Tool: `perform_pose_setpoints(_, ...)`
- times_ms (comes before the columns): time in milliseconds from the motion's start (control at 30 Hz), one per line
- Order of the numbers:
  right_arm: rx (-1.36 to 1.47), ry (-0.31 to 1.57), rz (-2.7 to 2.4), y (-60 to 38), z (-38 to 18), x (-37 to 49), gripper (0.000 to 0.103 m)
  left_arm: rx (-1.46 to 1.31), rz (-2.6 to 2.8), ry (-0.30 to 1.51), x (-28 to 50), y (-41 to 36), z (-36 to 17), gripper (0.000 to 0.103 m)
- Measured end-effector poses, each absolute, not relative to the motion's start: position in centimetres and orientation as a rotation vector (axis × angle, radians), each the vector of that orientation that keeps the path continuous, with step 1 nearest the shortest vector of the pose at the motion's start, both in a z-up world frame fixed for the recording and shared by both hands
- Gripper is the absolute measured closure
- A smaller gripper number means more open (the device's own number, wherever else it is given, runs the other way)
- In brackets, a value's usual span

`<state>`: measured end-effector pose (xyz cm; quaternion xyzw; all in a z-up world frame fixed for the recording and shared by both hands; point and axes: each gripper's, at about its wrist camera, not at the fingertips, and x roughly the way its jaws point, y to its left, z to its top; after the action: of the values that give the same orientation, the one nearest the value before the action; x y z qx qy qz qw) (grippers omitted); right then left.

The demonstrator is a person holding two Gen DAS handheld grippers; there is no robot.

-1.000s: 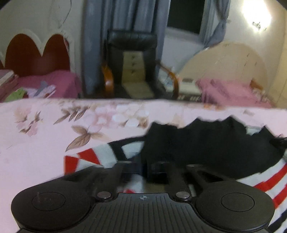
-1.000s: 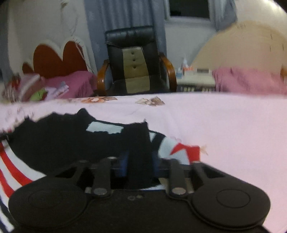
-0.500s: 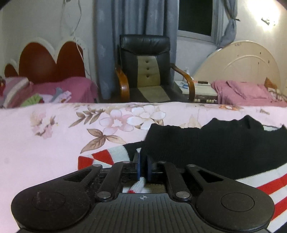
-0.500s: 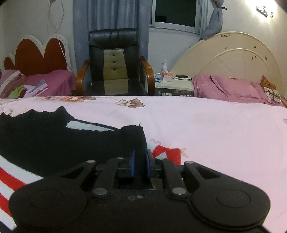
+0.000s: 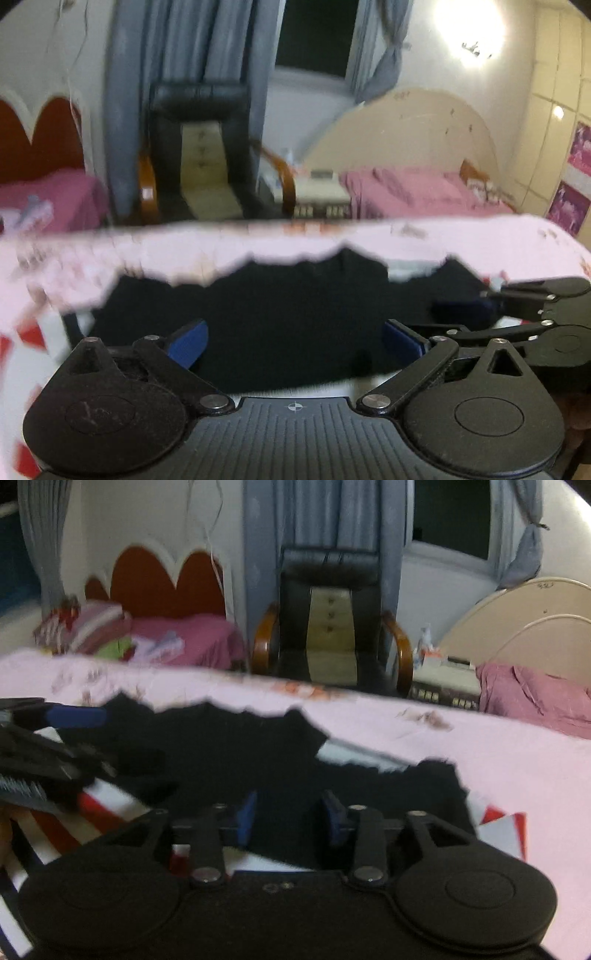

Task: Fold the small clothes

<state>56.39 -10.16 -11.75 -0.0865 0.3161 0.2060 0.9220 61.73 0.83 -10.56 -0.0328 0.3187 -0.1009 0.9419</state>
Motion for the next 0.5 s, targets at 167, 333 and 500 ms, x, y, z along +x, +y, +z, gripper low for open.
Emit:
perform_pose_setpoints(167,-0.304,0.631,0.363,-13.8,-12.0,55.4,0.056,0.007,-0.094,0.652,59.4,4.9,-12.1,0.004)
perform_pose_setpoints(333,-0.140,0.682,0.248,-22.5,-12.0,55.8,0.032,0.046,0.014,0.655,58.5,8.0,-12.2,0.000)
perform_pose_setpoints(500,-0.105,0.554,0.208,-21.0,-9.4,52.9,0.047,0.000,0.027,0.603,57.8,6.6,-10.2,0.000)
